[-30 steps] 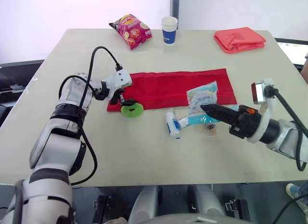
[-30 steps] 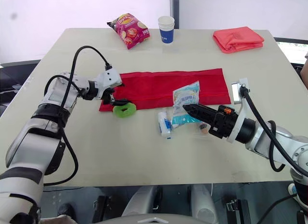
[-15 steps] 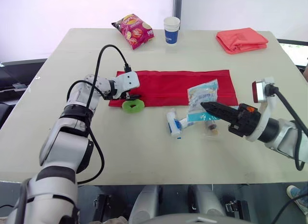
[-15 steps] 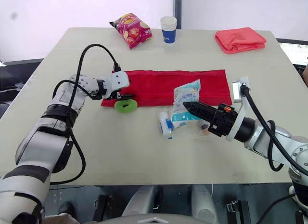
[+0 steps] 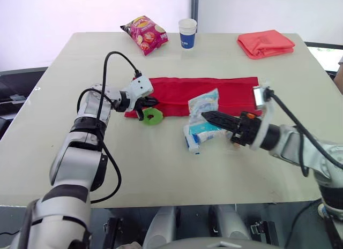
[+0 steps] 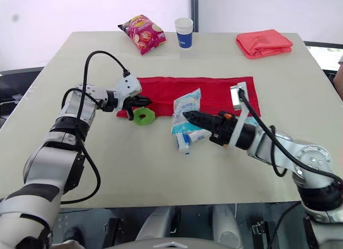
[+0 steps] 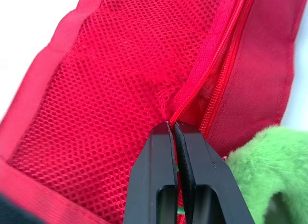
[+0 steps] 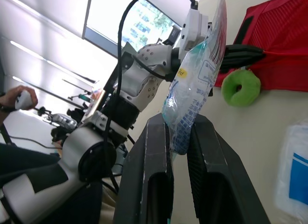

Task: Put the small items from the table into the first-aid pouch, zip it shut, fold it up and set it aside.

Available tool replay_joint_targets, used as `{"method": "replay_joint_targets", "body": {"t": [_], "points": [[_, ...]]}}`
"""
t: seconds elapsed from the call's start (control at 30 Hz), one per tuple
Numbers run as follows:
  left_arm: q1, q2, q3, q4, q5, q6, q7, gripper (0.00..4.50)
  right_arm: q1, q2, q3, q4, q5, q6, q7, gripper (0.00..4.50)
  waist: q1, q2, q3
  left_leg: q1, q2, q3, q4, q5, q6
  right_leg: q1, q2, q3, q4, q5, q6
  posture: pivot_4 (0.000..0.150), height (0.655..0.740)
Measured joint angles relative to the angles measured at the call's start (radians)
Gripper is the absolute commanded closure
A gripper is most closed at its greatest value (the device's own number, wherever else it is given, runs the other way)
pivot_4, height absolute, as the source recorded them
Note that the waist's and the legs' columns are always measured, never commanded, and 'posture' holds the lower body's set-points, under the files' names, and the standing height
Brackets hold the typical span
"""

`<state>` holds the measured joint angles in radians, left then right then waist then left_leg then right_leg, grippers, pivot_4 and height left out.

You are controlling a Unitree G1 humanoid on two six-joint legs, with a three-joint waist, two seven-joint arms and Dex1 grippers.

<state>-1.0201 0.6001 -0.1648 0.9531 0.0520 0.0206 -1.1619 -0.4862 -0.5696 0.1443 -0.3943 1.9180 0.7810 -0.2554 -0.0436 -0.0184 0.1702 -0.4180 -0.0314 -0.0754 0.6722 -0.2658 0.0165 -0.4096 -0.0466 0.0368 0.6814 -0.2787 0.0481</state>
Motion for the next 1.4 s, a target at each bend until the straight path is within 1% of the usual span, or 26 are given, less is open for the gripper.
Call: {"method": "replay_joint_targets", "body": {"t": [0.07, 0.13, 0.27, 0.33, 0.37, 0.43, 0.6, 0.67, 0.87, 1.1, 1.4], "points": [[0.008, -0.007, 0.001, -0.036, -0.016, 0.046, -0.015, 4.38, -0.027, 0.041, 0.028, 0.044, -0.024, 0.001, -0.023, 4.50, 0.000, 0.000, 0.000, 0.000, 0.000, 0.000, 0.000, 0.000, 0.000, 0.000, 0.000, 0.000, 0.000, 0.000, 0.000, 0.150, 0.7400], [0.031, -0.010, 0.012, -0.106, -0.036, 0.119, -0.030, 4.38, -0.070, 0.118, 0.057, 0.127, -0.055, 0.001, -0.059, 4.50, -0.002, 0.000, 0.000, 0.000, 0.000, 0.000, 0.000, 0.000, 0.000, -0.001, 0.000, 0.000, 0.001, 0.000, 0.000, 0.150, 0.7400], [0.125, -0.005, 0.032, -0.342, -0.092, 0.282, -0.040, 4.38, -0.103, 0.244, 0.102, 0.302, -0.129, 0.040, -0.098, 4.50, -0.003, 0.000, 0.000, 0.000, 0.000, 0.000, 0.000, 0.000, -0.001, -0.001, 0.000, 0.001, 0.001, 0.000, 0.000, 0.150, 0.7400], [0.147, -0.002, 0.037, -0.392, -0.099, 0.315, -0.038, 4.38, -0.107, 0.266, 0.103, 0.338, -0.144, 0.047, -0.103, 4.50, -0.004, 0.000, 0.000, 0.000, 0.000, 0.000, 0.000, 0.000, -0.001, -0.002, 0.000, 0.001, 0.002, 0.000, 0.000, 0.150, 0.7400], [0.189, 0.007, 0.044, -0.478, -0.116, 0.370, -0.029, 4.38, -0.122, 0.313, 0.102, 0.396, -0.169, 0.058, -0.106, 4.50, -0.008, 0.000, 0.000, 0.000, 0.000, 0.000, 0.000, 0.001, -0.001, -0.002, 0.000, 0.002, 0.002, 0.000, 0.000, 0.150, 0.7400], [0.230, 0.006, 0.045, -0.573, -0.136, 0.431, -0.017, 4.38, -0.140, 0.365, 0.099, 0.462, -0.207, 0.069, -0.109, 4.50, -0.014, 0.000, 0.000, 0.000, 0.000, 0.000, 0.000, 0.001, -0.001, -0.002, 0.000, 0.002, 0.004, 0.000, 0.000, 0.150, 0.7400], [0.299, 0.027, 0.046, -0.748, -0.174, 0.547, 0.015, 4.38, -0.153, 0.459, 0.065, 0.541, -0.268, 0.117, -0.109, 4.50, -0.025, 0.000, 0.000, 0.001, 0.000, 0.000, 0.000, 0.001, -0.002, -0.003, 0.000, 0.002, 0.006, 0.000, 0.000, 0.150, 0.7400], [0.304, 0.031, 0.047, -0.767, -0.177, 0.564, 0.019, 4.38, -0.158, 0.465, 0.055, 0.555, -0.278, 0.129, -0.106, 4.50, -0.026, 0.001, 0.000, 0.002, 0.000, 0.000, 0.000, 0.001, -0.002, -0.003, 0.000, 0.002, 0.006, 0.000, 0.000, 0.150, 0.7400], [0.329, 0.043, 0.052, -0.845, -0.218, 0.655, 0.054, 4.38, -0.177, 0.534, 0.012, 0.632, -0.390, 0.201, -0.060, 4.50, -0.027, 0.001, 0.000, 0.003, 0.000, 0.000, 0.000, 0.001, -0.002, -0.003, 0.001, 0.002, 0.007, 0.000, 0.000, 0.150, 0.7400], [0.335, 0.070, 0.059, -0.883, -0.268, 0.724, 0.054, 4.38, -0.210, 0.564, -0.055, 0.688, -0.477, 0.264, -0.018, 4.50, -0.028, 0.001, 0.000, 0.003, 0.000, 0.001, 0.000, 0.001, -0.002, -0.003, 0.001, 0.002, 0.008, 0.000, 0.000, 0.150, 0.7400], [0.360, 0.112, 0.061, -0.944, -0.313, 0.770, 0.057, 4.38, -0.352, 0.583, -0.135, 0.870, -0.660, 0.289, 0.101, 4.50, -0.029, 0.001, -0.001, 0.004, -0.001, 0.001, -0.001, 0.001, -0.002, -0.003, 0.000, 0.003, 0.009, 0.000, 0.000, 0.150, 0.7400]]}}
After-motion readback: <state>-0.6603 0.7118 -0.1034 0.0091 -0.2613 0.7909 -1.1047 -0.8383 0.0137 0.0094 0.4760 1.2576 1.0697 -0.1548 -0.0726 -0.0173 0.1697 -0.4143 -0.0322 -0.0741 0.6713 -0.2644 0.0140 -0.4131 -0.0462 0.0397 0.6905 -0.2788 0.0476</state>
